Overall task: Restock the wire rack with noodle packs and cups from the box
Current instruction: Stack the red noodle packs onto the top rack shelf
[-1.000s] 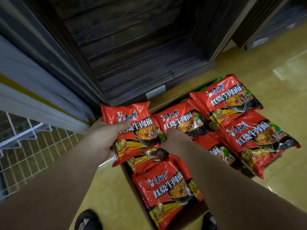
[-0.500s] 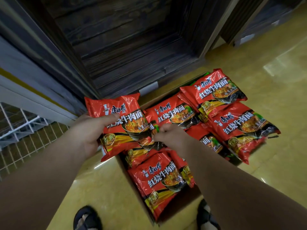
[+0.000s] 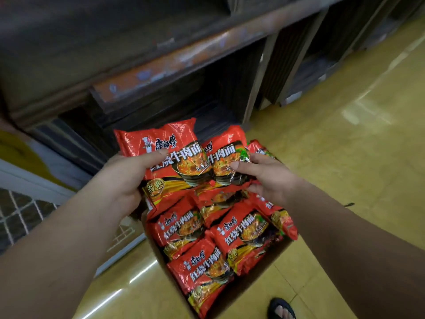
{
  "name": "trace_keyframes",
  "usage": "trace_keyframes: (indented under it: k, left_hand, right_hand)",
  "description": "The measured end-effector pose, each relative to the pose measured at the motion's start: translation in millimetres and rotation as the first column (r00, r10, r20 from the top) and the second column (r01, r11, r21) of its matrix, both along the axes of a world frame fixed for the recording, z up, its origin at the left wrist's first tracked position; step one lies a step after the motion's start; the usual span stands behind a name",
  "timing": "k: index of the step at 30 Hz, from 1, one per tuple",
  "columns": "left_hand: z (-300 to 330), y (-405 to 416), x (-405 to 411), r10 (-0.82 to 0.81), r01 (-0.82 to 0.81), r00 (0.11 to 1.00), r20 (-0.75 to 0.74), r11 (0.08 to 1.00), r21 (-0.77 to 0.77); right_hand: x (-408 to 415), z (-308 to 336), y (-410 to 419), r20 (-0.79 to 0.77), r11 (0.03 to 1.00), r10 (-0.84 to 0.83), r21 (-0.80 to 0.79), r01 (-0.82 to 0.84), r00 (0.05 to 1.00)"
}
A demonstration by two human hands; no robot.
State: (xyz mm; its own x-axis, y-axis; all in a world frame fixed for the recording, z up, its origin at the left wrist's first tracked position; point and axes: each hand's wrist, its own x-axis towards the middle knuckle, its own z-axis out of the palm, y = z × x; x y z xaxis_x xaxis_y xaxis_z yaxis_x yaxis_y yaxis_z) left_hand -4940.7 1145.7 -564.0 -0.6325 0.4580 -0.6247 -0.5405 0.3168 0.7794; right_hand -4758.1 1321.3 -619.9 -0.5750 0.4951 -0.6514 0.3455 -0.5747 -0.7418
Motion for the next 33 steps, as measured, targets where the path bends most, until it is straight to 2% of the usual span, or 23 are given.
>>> trace_keyframes:
  k: [8,15,19,24,29,33]
  left_hand:
    - [150.8,9.9,5.8,0.037,-0.015,0.991,-0.128,0.986,0.165]
    - [314.6,-29.9,0.3,0.152,-0.026,0.946,-0.287,0.917,0.399]
    - [400.0,-70.4,-0.6,0.195,0.001,0.914,-0.355,0.875,0.484]
    - [475.3,-119.2,-5.5,0.239,0.022,0.875,-0.421,0.849,0.529]
    - [523.1,-183.8,-16.0,0.353,-0.041,0.814,-0.461,0.827,0.561]
    - [534.2,-250.2,-34.5,0.465,-0.136,0.749,-0.472,0.805,0.578]
  right_hand:
    - [-9.4,137.8,29.1,-0.241,0.998,0.031,0.064,-0.016,0.97]
    - [-36.0,328.2,25.5,-0.478,0.954,0.229,0.282,-0.099,0.848]
    - [-47.3,435.0,6.9,-0.482,0.883,0.399,0.431,-0.186,0.78]
    - [-65.5,526.8,-26.7,-0.478,0.802,0.53,0.552,-0.23,0.7]
    - [-95.2,579.5,-78.1,-0.478,0.74,0.625,0.615,-0.273,0.617]
    - [-127.5,597.6,-144.6,-0.484,0.711,0.682,0.616,-0.34,0.548]
